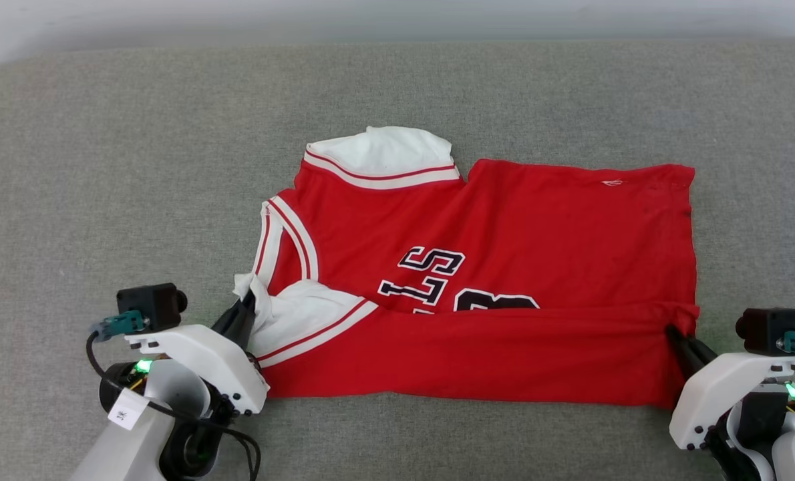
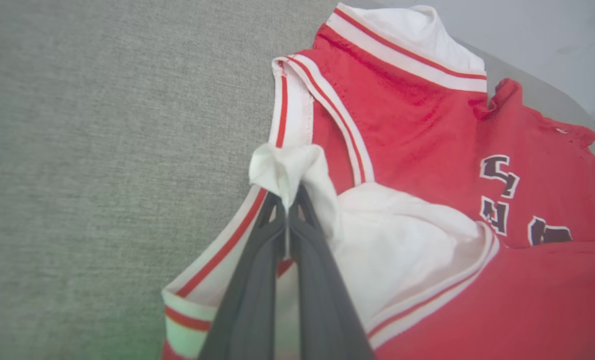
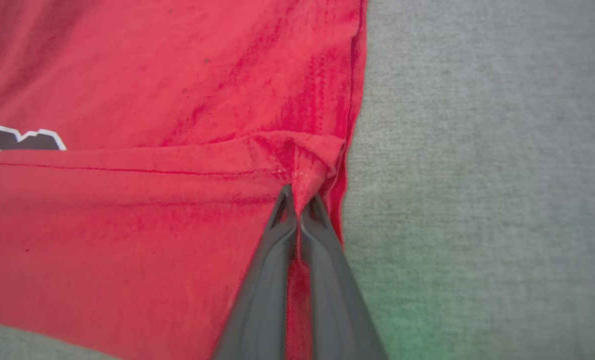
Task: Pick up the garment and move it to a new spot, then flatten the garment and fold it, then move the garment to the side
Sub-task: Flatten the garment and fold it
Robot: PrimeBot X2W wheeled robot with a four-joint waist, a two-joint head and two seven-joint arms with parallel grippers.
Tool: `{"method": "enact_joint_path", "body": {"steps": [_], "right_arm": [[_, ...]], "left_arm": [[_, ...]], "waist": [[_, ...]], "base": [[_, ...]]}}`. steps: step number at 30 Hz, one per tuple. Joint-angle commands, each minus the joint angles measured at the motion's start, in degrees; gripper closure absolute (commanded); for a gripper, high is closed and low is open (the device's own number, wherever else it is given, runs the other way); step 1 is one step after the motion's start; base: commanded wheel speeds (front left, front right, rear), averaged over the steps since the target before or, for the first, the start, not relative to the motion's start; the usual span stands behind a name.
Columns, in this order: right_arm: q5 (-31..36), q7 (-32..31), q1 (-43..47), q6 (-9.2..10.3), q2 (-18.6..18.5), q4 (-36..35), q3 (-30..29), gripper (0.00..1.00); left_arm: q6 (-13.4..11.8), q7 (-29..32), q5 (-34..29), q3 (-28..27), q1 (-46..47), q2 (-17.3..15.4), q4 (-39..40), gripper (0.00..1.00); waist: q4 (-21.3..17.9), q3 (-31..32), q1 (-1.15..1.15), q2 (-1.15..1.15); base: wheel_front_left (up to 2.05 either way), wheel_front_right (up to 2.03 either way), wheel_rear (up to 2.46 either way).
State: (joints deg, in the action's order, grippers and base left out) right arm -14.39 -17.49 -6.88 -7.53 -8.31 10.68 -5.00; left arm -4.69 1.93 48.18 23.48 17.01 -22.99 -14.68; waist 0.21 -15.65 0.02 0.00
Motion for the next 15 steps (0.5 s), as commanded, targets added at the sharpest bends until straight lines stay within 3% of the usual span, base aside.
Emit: {"method": "enact_joint_path", "body": {"steps": [1,4,5,6,7,8,15], "right_arm": [[0.3,0.2,-0.8,0.08,-0.4,0.9,0.3,1.0],[0.7,0.9,-1.1,0.09,-0.1,3.8,1.0,0.98],[0.8,1.0,-1.2,0.08,0.1,4.6,1.3,0.75],[0.9,1.5,-1.2,0.08,0.2,5.2,1.5,0.59],[1.1,2.0,-1.1,0.08,0.2,5.7,1.8,0.32],[0.8,3.0,-1.0,0.08,0.4,5.9,2.0,0.0],[-0.4,14.1,0.0,0.07,1.8,4.6,0.5,0.0]], "left_arm": [[0.4,0.3,0.4,0.1,0.9,0.2,-0.8,1.0],[1.8,0.7,0.4,1.1,2.1,0.8,-3.9,1.0],[2.2,0.6,0.5,1.2,2.4,1.1,-4.9,1.0],[2.4,0.5,0.6,1.3,2.5,1.3,-5.7,0.73],[2.7,0.4,0.7,1.4,2.5,1.3,-6.5,0.43],[2.7,0.0,0.8,1.2,2.7,1.4,-7.2,0.0],[2.2,-0.6,1.1,0.2,1.9,0.1,-8.3,0.0]], "waist": [[-0.1,-0.3,-0.02,0.0],[-0.1,-0.4,-0.02,0.0],[-0.1,-0.2,-0.02,0.0],[-0.1,0.1,-0.02,0.0],[-0.1,0.5,-0.02,0.0],[-0.1,0.9,-0.02,0.0],[-0.5,5.2,-0.02,0.0]], "base": [[0.0,0.0,0.0],[0.0,0.0,0.0],[0.0,0.0,0.0],[0.0,0.0,0.0],[0.0,0.0,0.0],[0.0,0.0,0.0],[0.0,0.0,0.0]]}}
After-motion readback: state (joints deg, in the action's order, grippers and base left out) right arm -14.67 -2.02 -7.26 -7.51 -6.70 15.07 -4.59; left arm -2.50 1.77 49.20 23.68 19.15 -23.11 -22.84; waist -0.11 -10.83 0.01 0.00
